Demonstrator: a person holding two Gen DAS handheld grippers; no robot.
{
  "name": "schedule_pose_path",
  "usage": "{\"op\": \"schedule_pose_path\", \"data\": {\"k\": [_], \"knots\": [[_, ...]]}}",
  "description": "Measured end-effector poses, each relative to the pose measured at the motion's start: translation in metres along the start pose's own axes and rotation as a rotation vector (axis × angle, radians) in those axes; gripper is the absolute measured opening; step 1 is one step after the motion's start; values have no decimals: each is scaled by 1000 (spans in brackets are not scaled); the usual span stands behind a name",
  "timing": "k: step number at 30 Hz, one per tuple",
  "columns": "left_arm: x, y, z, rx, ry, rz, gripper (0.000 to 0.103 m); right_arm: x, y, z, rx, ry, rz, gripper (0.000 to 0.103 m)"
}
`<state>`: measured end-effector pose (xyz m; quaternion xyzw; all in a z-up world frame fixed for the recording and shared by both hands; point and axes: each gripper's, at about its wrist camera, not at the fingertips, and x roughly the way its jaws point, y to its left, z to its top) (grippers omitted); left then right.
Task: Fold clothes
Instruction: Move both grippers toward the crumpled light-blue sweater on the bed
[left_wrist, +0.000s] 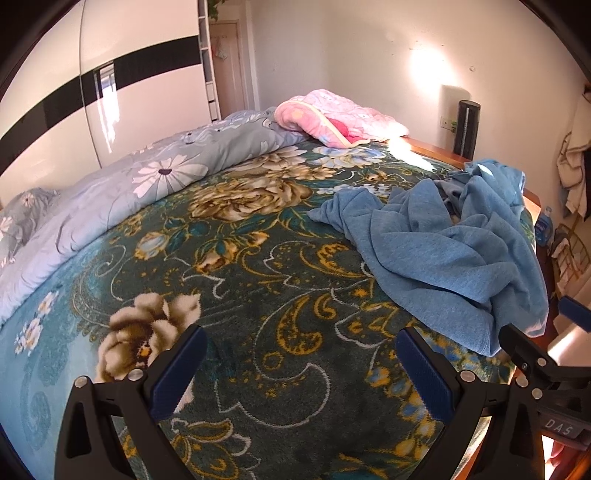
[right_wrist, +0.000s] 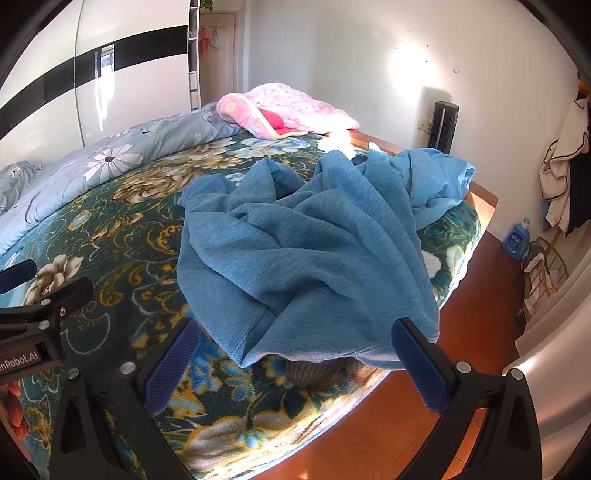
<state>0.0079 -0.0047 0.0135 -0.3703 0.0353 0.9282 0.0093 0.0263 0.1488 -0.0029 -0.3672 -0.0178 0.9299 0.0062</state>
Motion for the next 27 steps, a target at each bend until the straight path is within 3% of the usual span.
{"op": "schedule_pose_path", "data": {"k": [12, 27], "knots": [[-10, -5, 5, 34, -37, -56, 103, -3, -3, 3, 25, -23, 41, 103], [-22, -2, 2, 57, -40, -57, 103, -11, -13, 7, 67, -33, 23, 103]]}}
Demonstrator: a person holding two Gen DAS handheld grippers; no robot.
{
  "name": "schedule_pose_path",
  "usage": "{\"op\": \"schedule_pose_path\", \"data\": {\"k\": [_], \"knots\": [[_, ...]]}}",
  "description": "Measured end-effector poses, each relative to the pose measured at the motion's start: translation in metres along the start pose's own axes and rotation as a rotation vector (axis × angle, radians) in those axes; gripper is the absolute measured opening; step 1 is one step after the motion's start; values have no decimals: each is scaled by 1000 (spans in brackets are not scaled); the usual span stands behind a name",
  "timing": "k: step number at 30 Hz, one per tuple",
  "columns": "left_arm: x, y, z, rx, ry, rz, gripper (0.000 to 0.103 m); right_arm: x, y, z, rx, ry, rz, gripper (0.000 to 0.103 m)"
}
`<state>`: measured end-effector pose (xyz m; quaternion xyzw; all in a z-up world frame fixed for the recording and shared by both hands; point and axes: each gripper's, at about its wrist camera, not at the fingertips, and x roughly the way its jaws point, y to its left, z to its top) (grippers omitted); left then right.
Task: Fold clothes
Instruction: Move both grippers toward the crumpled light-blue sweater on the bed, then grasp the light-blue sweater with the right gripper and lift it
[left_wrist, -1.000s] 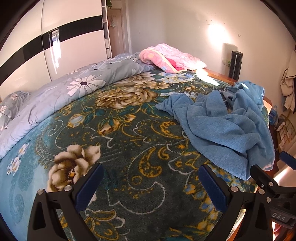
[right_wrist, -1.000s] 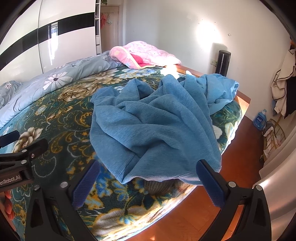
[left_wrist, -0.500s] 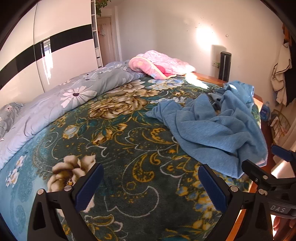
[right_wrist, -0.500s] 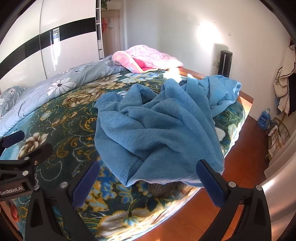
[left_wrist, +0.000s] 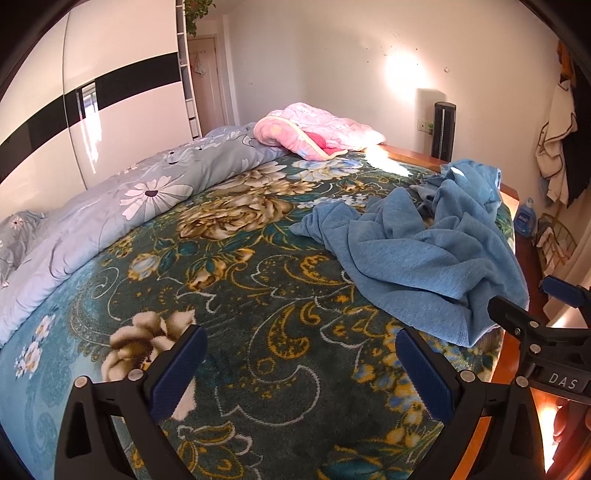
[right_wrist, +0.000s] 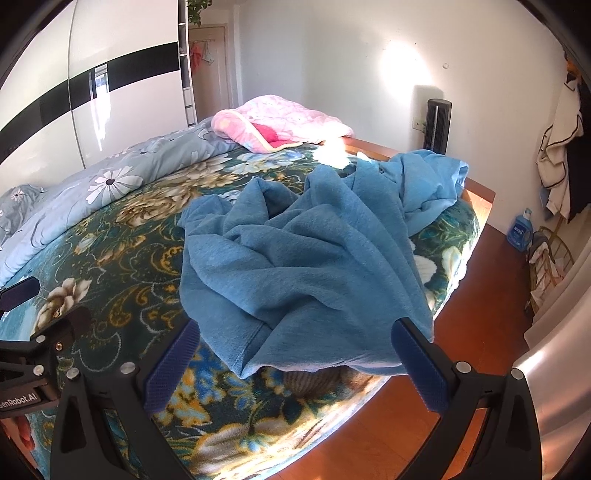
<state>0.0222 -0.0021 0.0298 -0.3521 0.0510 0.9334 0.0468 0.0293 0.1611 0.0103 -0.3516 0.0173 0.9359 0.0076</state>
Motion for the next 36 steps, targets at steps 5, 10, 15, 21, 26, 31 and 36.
{"op": "schedule_pose_path", "data": {"k": [5, 10, 15, 21, 26, 31, 36], "knots": [[-5, 4, -2, 2, 5, 2, 103, -4, 1, 1, -10, -7, -1, 103], [-11, 19, -4, -34, 2, 38, 103, -1, -3, 1, -35, 11, -14, 103], [-13, 40, -7, -61, -16, 96, 103, 5, -23, 9, -49, 18, 11, 103], [-11, 68, -11, -103, -18, 124, 103, 23, -34, 28, -37, 21, 28, 103], [-14, 84, -16, -112, -17, 135, 103, 47, -34, 41, -65, 46, 22, 91], [-21, 99, -23, -117, -22, 146, 103, 78, -42, 55, -22, 119, 24, 72], [-31, 116, -33, -123, -19, 171, 103, 94, -40, 60, -20, 189, 24, 49]]}}
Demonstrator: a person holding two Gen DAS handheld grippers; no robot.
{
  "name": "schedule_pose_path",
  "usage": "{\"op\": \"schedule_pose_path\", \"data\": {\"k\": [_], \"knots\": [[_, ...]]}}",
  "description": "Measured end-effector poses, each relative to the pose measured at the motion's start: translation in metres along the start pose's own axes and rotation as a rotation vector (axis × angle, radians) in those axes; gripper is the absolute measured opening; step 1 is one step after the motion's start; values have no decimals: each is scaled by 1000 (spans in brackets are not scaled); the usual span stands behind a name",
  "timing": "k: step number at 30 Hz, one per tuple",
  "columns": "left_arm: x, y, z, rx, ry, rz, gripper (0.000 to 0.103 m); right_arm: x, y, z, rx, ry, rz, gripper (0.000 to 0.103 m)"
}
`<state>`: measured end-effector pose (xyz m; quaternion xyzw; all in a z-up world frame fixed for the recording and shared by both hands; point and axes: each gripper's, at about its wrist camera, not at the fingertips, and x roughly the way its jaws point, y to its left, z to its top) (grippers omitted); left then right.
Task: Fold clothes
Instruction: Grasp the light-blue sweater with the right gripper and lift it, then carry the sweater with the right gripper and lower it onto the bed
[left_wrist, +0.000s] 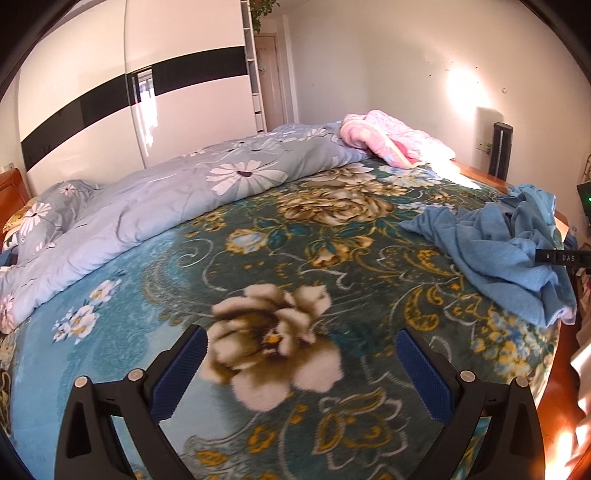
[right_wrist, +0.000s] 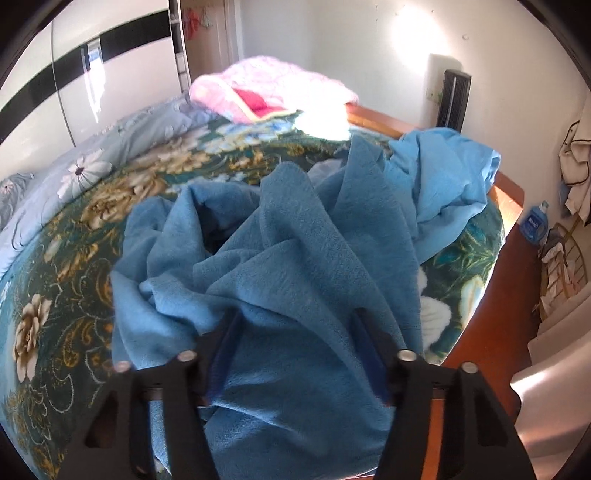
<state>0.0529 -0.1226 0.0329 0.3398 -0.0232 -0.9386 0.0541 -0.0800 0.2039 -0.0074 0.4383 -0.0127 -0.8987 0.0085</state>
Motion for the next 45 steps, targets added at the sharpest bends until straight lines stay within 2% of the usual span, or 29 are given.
{"op": "schedule_pose_path", "data": {"k": [2, 4, 7, 14, 17, 20, 26, 32, 36, 41, 45], "knots": [[-3, 10, -4, -22, 11, 1, 103, 2, 0, 1, 4, 22, -1, 35], [-6, 20, -7, -44, 17, 2, 103, -1, -2, 1, 29, 35, 5, 16], [-16, 36, -15, -62, 14, 17, 103, -15, -4, 2, 73, 21, 35, 9], [-50, 85, -32, -157, -3, 40, 103, -86, 11, 20, 91, -84, 175, 4], [-65, 100, -39, -176, -20, 56, 103, -112, 33, 32, 54, -114, 233, 4], [-84, 116, -47, -194, -38, 63, 103, -129, 59, 38, 9, -133, 253, 4], [-115, 150, -59, -243, -72, 69, 103, -159, 105, 43, 0, -145, 359, 4], [-142, 190, -77, -292, -100, 113, 103, -188, 200, 45, -113, -164, 490, 4], [-161, 223, -93, -312, -111, 170, 103, -202, 283, 36, -200, -154, 607, 4], [-190, 274, -120, -375, -117, 252, 103, -218, 398, 0, -354, -95, 757, 4], [-211, 306, -144, -401, -104, 327, 103, -229, 480, -43, -468, -24, 899, 4]]}}
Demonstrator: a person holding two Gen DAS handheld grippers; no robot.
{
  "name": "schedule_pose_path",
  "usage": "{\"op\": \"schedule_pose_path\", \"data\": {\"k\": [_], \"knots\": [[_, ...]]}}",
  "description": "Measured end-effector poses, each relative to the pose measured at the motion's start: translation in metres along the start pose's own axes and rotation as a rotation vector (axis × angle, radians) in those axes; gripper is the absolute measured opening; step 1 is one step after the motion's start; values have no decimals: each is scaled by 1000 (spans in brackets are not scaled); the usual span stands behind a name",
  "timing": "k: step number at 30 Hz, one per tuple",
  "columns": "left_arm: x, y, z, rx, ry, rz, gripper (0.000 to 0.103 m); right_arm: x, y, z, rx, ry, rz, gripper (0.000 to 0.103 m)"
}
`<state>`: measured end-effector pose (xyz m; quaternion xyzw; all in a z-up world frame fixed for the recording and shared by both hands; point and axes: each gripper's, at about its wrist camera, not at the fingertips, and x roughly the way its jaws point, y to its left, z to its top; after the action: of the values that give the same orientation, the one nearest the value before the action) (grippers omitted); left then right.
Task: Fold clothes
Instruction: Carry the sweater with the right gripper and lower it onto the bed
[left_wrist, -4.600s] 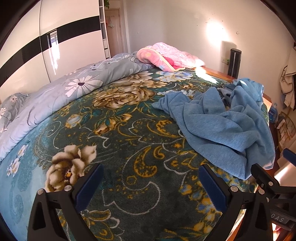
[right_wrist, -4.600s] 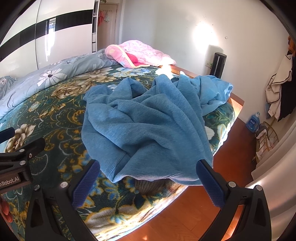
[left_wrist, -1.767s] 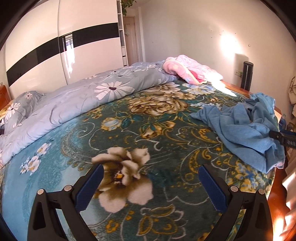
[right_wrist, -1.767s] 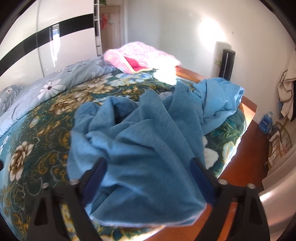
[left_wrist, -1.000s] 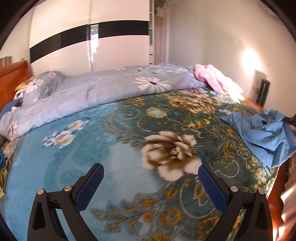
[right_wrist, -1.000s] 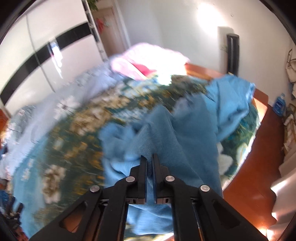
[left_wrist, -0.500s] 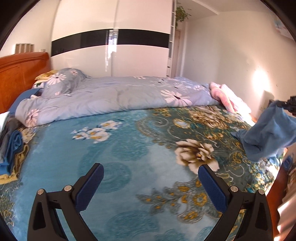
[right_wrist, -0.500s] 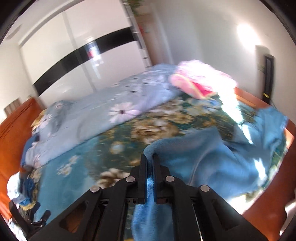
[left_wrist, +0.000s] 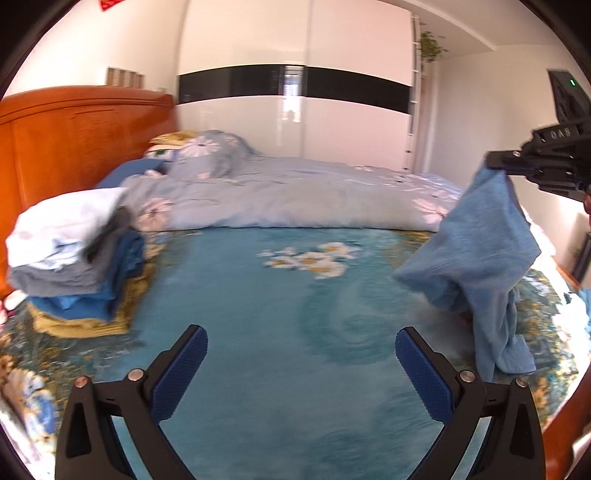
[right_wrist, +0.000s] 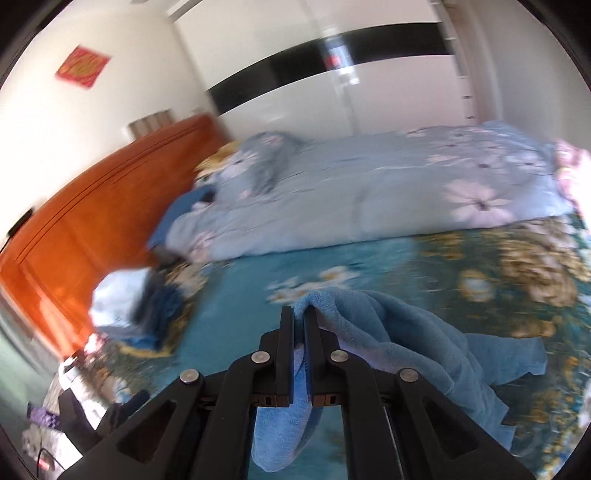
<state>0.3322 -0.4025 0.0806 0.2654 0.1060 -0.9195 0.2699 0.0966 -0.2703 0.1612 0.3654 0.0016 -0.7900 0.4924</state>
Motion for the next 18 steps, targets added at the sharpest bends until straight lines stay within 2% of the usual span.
{"op": "schedule_pose_path", "data": {"k": [5, 9, 12, 16, 17, 18], "knots": [[-9, 41, -13, -21, 17, 72, 103, 69, 60, -19, -71, 116, 85, 4], [-13, 61, -23, -46, 28, 93, 103, 113, 77, -39, -101, 210, 74, 5], [-14, 70, -28, -72, 27, 84, 103, 132, 88, -53, -129, 268, 48, 7], [-17, 77, -28, -96, 13, 66, 103, 133, 103, -56, -209, 282, 2, 9], [-18, 77, -28, -102, 4, 62, 103, 130, 105, -55, -225, 277, -4, 12], [-20, 76, -26, -106, -6, 57, 103, 125, 107, -54, -235, 268, -3, 19]]}}
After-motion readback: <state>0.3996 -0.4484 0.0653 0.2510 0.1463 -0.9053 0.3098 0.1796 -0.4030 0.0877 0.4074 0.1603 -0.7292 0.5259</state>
